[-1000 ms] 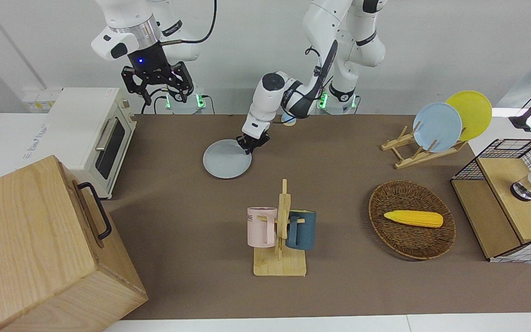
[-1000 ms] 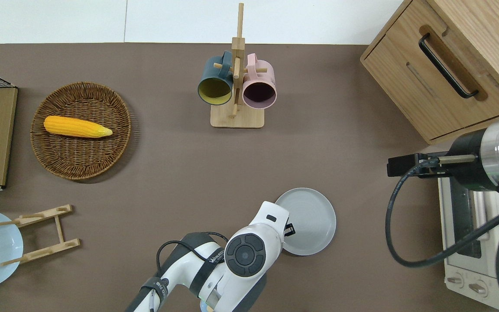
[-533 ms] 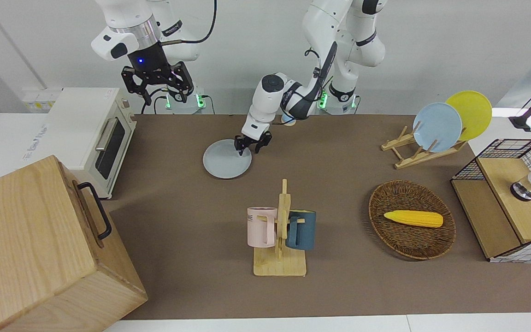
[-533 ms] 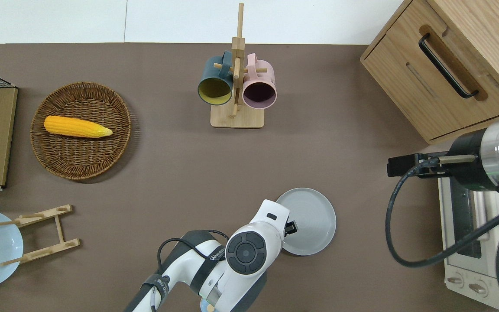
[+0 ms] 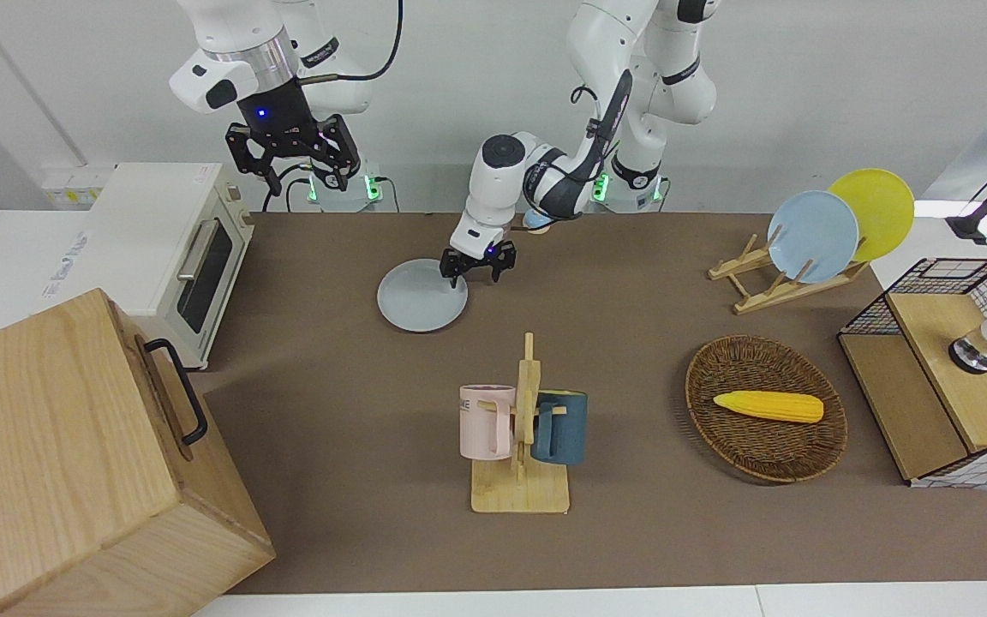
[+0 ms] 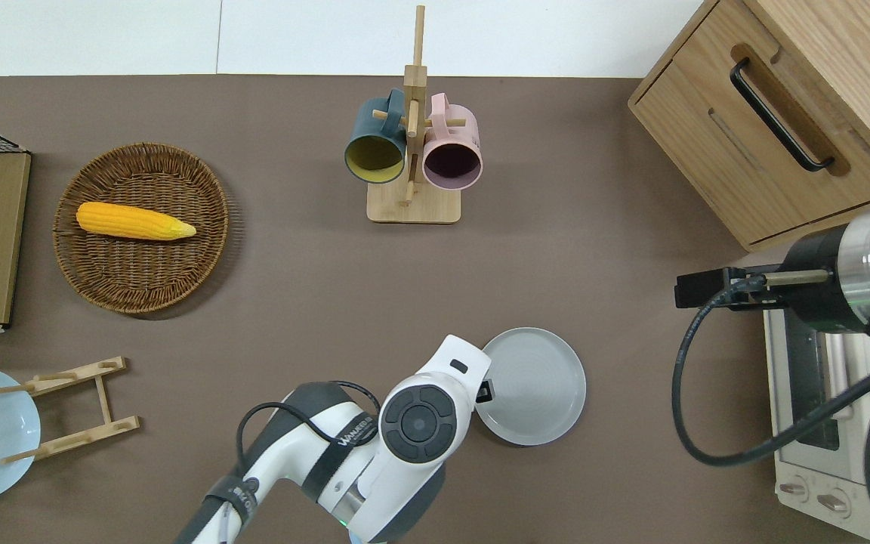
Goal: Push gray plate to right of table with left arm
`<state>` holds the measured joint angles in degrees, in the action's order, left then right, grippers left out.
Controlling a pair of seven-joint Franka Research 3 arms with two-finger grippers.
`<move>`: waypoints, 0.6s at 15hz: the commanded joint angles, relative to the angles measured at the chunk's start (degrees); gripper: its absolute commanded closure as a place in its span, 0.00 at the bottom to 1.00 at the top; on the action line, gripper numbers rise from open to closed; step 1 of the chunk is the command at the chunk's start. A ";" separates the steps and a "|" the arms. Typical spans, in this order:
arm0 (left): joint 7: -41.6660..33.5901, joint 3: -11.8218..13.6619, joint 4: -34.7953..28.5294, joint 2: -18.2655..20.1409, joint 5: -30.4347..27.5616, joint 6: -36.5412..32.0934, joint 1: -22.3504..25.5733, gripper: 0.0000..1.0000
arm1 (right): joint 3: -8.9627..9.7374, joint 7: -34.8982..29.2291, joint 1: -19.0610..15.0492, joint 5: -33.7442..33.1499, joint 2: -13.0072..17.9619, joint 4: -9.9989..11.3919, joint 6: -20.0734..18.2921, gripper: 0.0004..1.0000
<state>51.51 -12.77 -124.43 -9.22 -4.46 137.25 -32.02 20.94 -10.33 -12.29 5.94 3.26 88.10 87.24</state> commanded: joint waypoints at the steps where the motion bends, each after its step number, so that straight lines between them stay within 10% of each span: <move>1: -10.18 0.03 -0.55 6.30 0.85 -8.21 5.63 0.01 | 0.24 -0.12 -0.37 0.92 -0.36 -0.83 -0.31 0.00; 9: -30.30 0.55 -0.55 15.37 0.41 -20.53 22.94 0.01 | 0.15 -0.12 -0.37 0.92 -0.36 -0.83 -0.31 0.00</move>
<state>27.64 -11.96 -124.16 3.77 -4.40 119.32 -13.81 20.94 -10.33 -12.29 5.94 3.26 88.10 87.24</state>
